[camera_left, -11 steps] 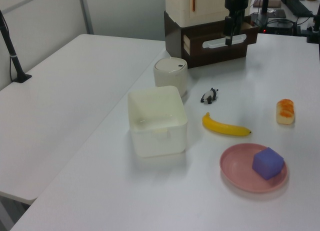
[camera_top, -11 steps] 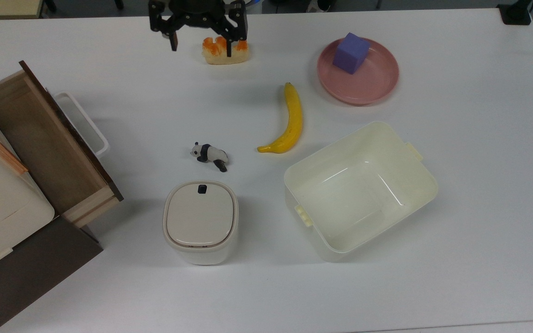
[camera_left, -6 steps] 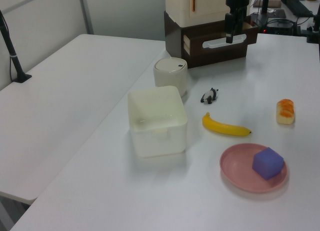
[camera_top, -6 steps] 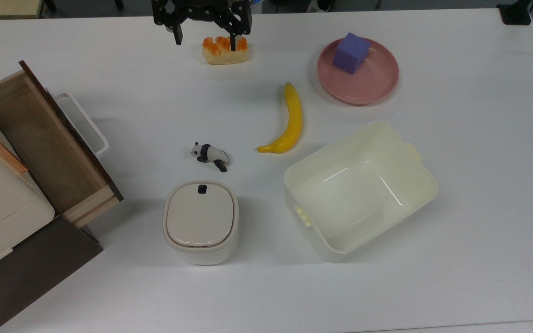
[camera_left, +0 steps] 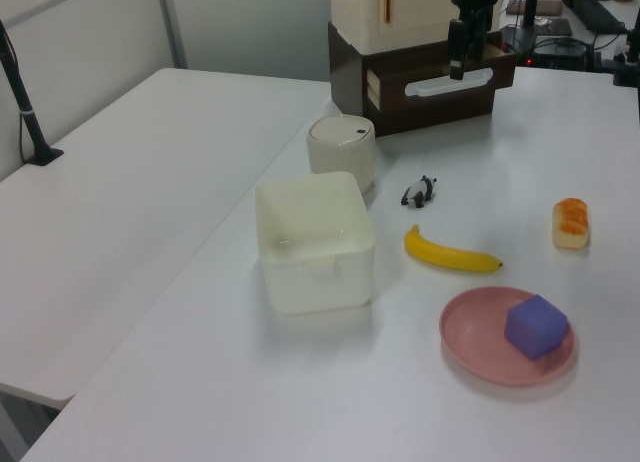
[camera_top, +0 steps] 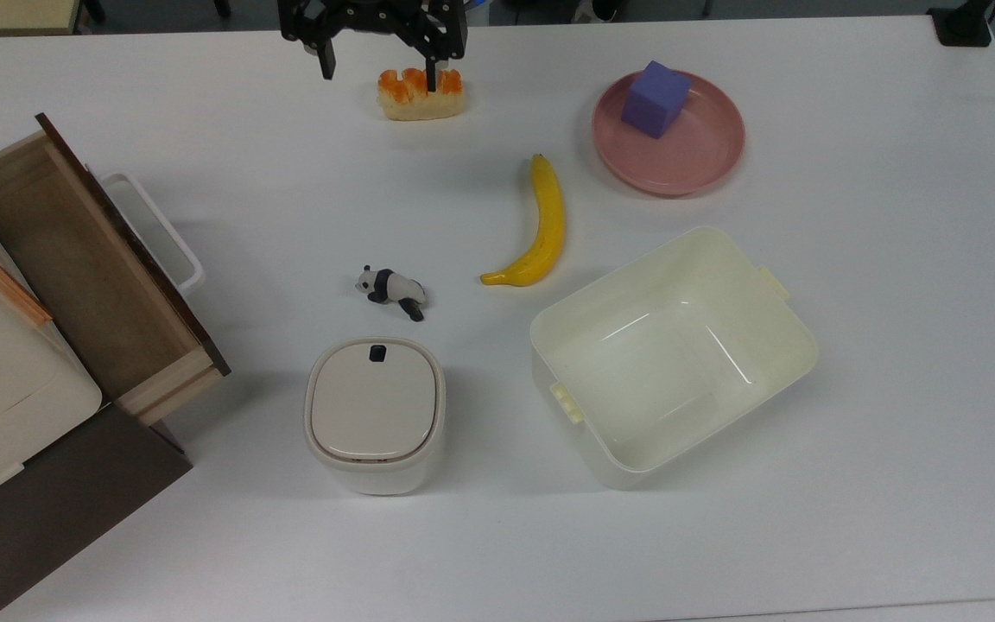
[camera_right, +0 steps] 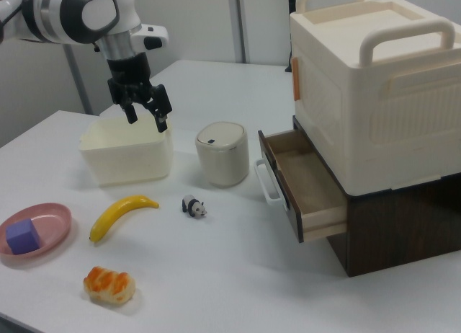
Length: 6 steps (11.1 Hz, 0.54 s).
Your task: Slide the drawer open
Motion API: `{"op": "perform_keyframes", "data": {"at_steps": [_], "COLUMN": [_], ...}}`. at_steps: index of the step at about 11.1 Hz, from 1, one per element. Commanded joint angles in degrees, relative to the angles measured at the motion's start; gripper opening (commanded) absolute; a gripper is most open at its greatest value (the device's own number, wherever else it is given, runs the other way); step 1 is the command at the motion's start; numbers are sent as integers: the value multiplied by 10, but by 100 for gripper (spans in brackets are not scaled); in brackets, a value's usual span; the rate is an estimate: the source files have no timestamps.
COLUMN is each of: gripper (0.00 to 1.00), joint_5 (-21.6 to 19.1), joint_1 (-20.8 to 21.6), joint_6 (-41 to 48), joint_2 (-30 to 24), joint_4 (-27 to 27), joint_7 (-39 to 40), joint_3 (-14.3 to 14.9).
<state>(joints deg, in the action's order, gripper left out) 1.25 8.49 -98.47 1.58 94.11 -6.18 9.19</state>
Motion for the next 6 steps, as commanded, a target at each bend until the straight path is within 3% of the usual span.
{"op": "perform_keyframes", "data": {"at_steps": [1, 3, 6], "gripper": [100, 100, 100], "joint_5": [1, 4, 5], "joint_1": [-47, -78, -84], "joint_6": [25, 26, 26], "joint_2": [-19, -18, -17], "joint_4": [-3, -3, -3], "joint_7": [5, 5, 5], "joint_3": [-46, -86, -96]}}
